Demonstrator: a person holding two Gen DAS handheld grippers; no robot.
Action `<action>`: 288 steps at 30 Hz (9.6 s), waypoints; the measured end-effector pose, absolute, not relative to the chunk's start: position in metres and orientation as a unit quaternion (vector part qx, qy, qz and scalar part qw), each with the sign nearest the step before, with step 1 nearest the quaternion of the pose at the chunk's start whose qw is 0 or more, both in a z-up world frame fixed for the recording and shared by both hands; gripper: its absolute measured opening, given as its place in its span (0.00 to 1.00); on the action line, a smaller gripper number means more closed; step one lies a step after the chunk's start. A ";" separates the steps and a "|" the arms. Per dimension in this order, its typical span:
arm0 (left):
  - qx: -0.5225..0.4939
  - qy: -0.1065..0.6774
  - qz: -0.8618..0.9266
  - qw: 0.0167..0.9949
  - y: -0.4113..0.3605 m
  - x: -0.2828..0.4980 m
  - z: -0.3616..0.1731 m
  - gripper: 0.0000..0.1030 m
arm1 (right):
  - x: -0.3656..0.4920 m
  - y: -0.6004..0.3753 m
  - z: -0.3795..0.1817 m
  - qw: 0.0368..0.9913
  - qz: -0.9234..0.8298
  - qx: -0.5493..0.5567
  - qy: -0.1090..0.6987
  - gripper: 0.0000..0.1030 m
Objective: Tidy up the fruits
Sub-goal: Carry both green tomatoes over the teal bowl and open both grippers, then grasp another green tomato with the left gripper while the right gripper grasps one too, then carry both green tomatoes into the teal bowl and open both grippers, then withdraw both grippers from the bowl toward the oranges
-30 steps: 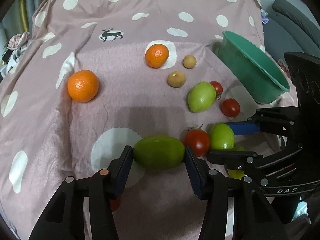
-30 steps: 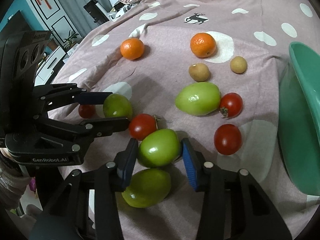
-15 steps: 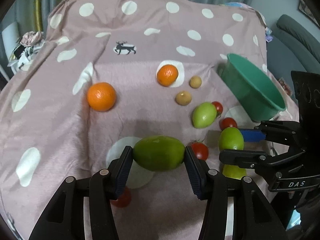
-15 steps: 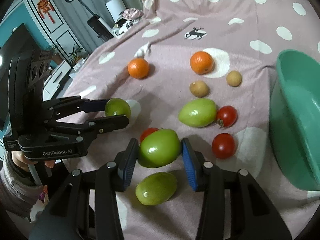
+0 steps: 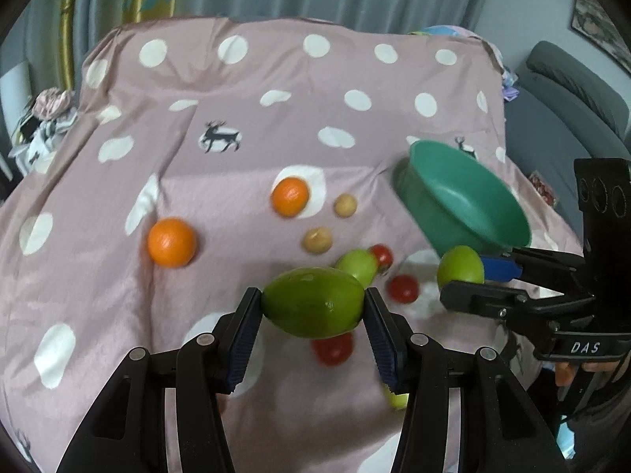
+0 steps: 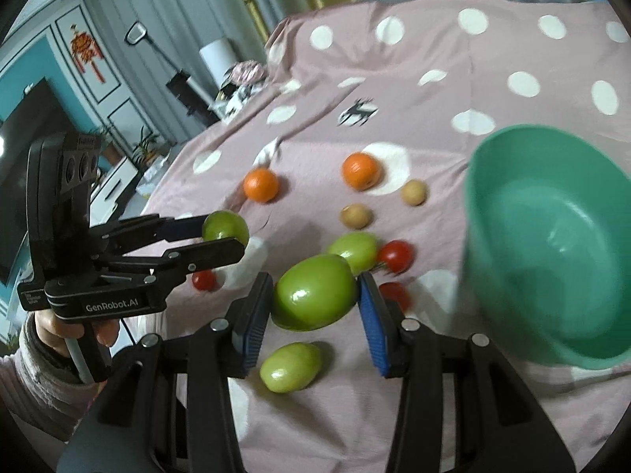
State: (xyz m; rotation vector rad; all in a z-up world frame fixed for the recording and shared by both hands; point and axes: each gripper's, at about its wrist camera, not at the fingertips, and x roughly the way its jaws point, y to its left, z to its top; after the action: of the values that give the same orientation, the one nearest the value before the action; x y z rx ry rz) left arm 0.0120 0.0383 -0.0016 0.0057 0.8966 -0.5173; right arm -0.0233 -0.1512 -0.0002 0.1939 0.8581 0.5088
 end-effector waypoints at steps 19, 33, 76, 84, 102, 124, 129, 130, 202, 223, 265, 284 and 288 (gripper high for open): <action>0.057 0.391 -0.339 0.854 -0.097 0.047 0.026 0.51 | -0.025 -0.268 0.009 0.912 0.114 0.151 0.365 0.43; 0.141 0.395 -0.345 0.840 -0.159 0.057 0.002 0.51 | -0.019 -0.290 -0.007 0.916 0.056 0.116 0.381 0.43; 0.073 0.468 -0.254 0.843 0.004 -0.016 -0.021 0.78 | -0.070 -0.229 0.018 0.913 0.128 0.114 0.370 0.60; 0.084 0.498 -0.275 0.818 -0.020 -0.024 -0.050 0.67 | -0.071 -0.202 0.008 0.899 0.163 0.101 0.394 0.60; 0.045 0.473 -0.274 0.836 0.013 -0.021 -0.041 0.35 | -0.050 -0.168 -0.014 0.871 0.207 0.113 0.431 0.60; -0.021 0.442 -0.238 0.865 0.085 -0.007 -0.030 0.35 | 0.041 -0.113 -0.050 0.842 0.188 0.122 0.490 0.60; -0.025 0.442 -0.241 0.864 0.087 -0.004 -0.032 0.35 | 0.056 -0.110 -0.057 0.842 0.178 0.114 0.496 0.58; -0.025 0.442 -0.242 0.863 0.087 -0.003 -0.032 0.35 | 0.058 -0.109 -0.057 0.843 0.177 0.110 0.496 0.56; 0.060 0.384 -0.300 0.871 -0.054 0.019 0.026 0.35 | -0.048 -0.244 0.031 0.924 0.136 0.160 0.319 0.36; 0.105 0.393 -0.339 0.848 -0.138 0.049 0.011 0.35 | -0.048 -0.290 0.003 0.923 0.076 0.186 0.327 0.36; 0.085 0.388 -0.278 0.875 -0.084 0.040 0.013 0.75 | -0.054 -0.294 -0.001 0.917 0.056 0.205 0.337 0.51; -0.013 0.423 -0.142 0.895 0.072 -0.006 -0.014 0.94 | -0.057 -0.202 0.017 0.904 0.177 0.145 0.362 0.80; -0.022 0.420 -0.132 0.898 0.088 -0.009 -0.015 0.95 | -0.056 -0.176 0.017 0.896 0.205 0.126 0.374 0.83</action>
State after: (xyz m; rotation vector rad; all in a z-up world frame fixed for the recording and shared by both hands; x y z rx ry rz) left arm -0.0089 0.0878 -0.0153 -0.0455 0.8700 -0.2744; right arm -0.0564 -0.1755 0.0172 0.2610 0.7755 0.4242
